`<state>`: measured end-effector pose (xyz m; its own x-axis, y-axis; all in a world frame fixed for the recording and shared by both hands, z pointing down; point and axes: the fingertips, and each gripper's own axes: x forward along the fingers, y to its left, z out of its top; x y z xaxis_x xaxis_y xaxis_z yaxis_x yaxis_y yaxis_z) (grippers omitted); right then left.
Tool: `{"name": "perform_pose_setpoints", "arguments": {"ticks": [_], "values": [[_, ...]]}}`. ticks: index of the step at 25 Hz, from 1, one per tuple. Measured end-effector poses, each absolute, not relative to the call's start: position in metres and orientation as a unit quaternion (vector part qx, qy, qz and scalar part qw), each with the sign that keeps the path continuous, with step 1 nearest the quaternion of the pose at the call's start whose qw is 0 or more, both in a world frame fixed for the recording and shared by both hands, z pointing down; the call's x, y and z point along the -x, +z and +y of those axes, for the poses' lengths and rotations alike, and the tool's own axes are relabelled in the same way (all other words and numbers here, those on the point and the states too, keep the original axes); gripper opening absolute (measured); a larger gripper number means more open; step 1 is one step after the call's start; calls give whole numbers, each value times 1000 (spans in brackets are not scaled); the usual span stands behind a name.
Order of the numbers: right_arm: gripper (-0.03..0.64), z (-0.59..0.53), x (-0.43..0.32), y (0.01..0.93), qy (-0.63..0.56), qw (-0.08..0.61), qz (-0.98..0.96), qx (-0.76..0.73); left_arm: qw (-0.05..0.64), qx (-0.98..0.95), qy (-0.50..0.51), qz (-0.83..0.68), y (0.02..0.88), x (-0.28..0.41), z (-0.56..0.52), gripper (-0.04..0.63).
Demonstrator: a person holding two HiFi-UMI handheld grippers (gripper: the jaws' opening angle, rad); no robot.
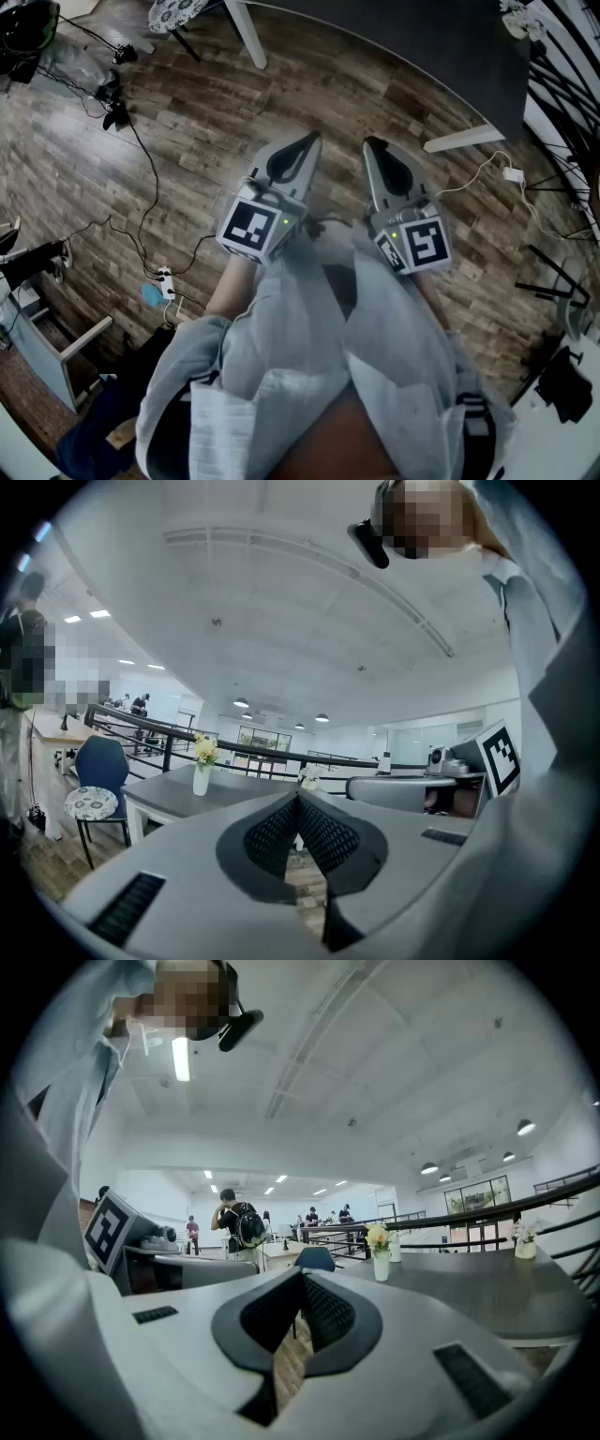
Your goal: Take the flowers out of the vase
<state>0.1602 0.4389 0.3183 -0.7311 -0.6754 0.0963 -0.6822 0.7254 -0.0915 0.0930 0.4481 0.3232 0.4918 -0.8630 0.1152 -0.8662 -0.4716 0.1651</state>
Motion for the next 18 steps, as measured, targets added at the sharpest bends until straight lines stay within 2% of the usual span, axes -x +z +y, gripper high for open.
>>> {"name": "perform_pose_setpoints", "arguments": {"ticks": [18], "values": [[2, 435, -183, 317, 67, 20, -930, -362, 84, -857, 9, -509, 321, -117, 445, 2]]}}
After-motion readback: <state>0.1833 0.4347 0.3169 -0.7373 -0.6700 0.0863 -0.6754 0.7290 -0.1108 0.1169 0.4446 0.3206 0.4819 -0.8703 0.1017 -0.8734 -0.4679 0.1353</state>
